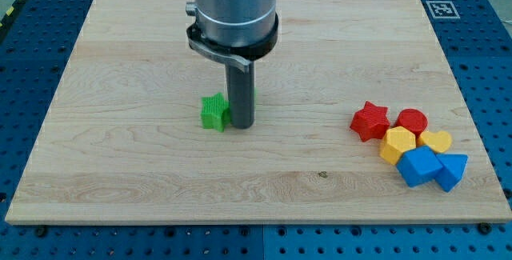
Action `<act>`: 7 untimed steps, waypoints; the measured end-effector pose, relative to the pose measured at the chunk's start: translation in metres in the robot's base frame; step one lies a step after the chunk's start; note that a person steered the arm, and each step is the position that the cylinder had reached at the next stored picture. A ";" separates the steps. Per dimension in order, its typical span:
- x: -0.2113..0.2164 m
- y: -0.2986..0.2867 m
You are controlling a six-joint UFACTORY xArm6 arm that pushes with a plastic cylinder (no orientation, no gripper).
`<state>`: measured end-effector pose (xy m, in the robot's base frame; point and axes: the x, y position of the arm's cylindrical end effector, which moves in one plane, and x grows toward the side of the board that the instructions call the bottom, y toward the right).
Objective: Push the green star a bit up along with green circle
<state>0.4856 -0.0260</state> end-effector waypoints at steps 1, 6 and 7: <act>-0.021 0.000; -0.072 0.053; -0.074 0.056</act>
